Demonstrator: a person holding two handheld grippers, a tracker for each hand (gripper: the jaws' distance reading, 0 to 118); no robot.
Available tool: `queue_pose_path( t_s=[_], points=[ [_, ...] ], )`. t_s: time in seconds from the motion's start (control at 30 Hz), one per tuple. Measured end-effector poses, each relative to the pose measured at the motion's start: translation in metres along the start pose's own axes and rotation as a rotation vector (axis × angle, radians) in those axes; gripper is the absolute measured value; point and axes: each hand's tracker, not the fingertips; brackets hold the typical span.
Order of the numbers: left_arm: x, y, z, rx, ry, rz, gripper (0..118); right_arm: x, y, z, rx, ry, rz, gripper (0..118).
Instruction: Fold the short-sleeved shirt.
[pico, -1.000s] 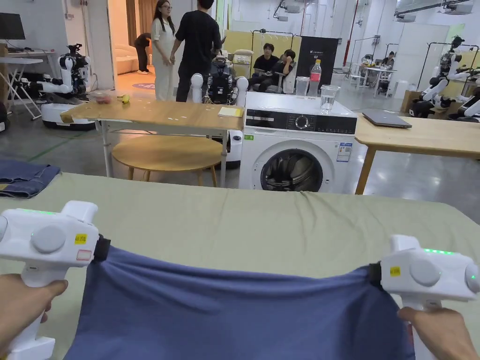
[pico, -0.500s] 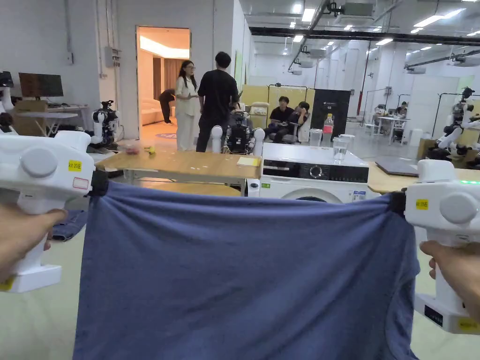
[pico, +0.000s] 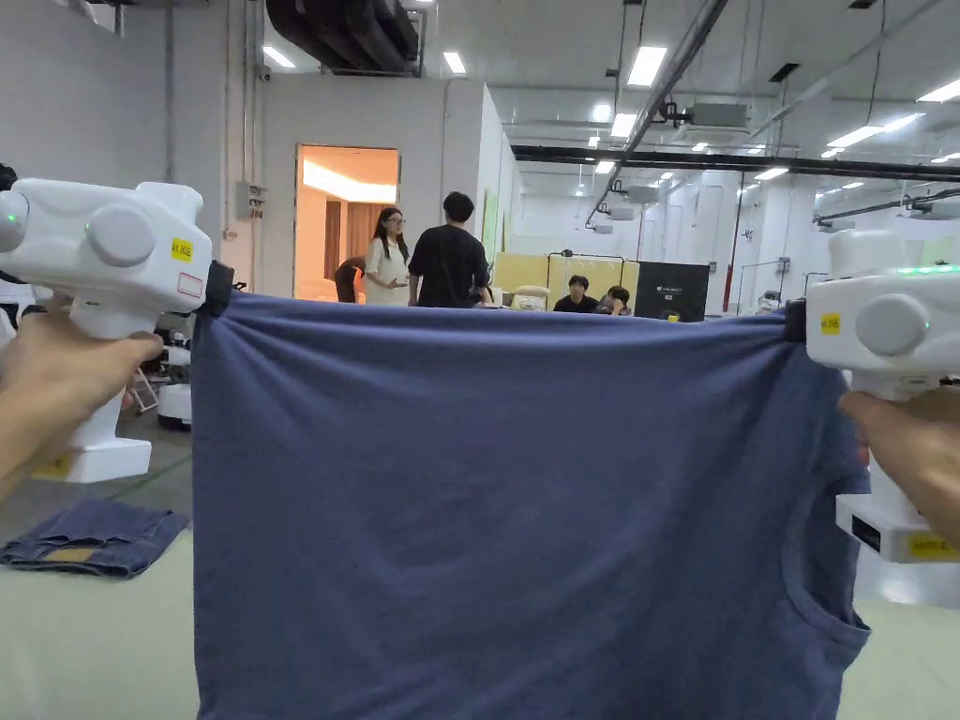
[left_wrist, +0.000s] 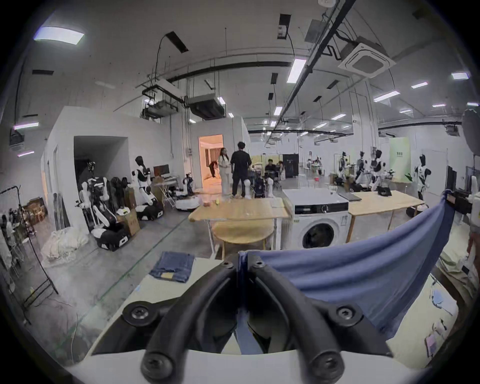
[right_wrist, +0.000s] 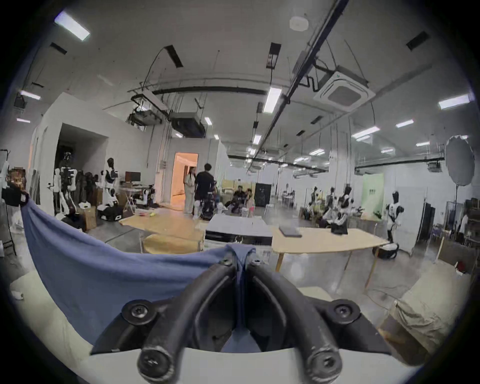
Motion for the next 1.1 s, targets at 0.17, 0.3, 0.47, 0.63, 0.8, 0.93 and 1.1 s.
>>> queue_pose_path(
  t_s=[0.17,0.3,0.47,0.63,0.8,0.93,1.1],
  points=[
    [0.000,0.021,-0.012,0.048,0.018,-0.019,0,-0.006,0.020,-0.017,0.028,-0.025,0.042,1],
    [-0.001,0.014,-0.019,0.059,0.020,0.000,0,-0.008,0.013,-0.020,0.045,-0.028,0.035,1],
    [0.003,-0.028,-0.027,0.019,0.011,-0.007,0,-0.011,-0.025,-0.017,0.002,-0.019,0.069,1],
    [0.002,-0.089,-0.025,-0.045,-0.025,0.025,0,-0.008,-0.079,0.003,-0.074,-0.010,0.092,1],
    [0.007,-0.147,-0.001,-0.107,-0.057,0.024,0,-0.001,-0.129,0.047,-0.135,-0.006,0.100,1],
    [0.011,-0.183,0.033,-0.116,-0.077,0.039,0,0.006,-0.161,0.086,-0.167,-0.006,0.091,1],
    [0.018,-0.221,0.081,-0.129,-0.096,0.027,0,0.015,-0.200,0.135,-0.223,-0.006,0.074,1]
  ],
)
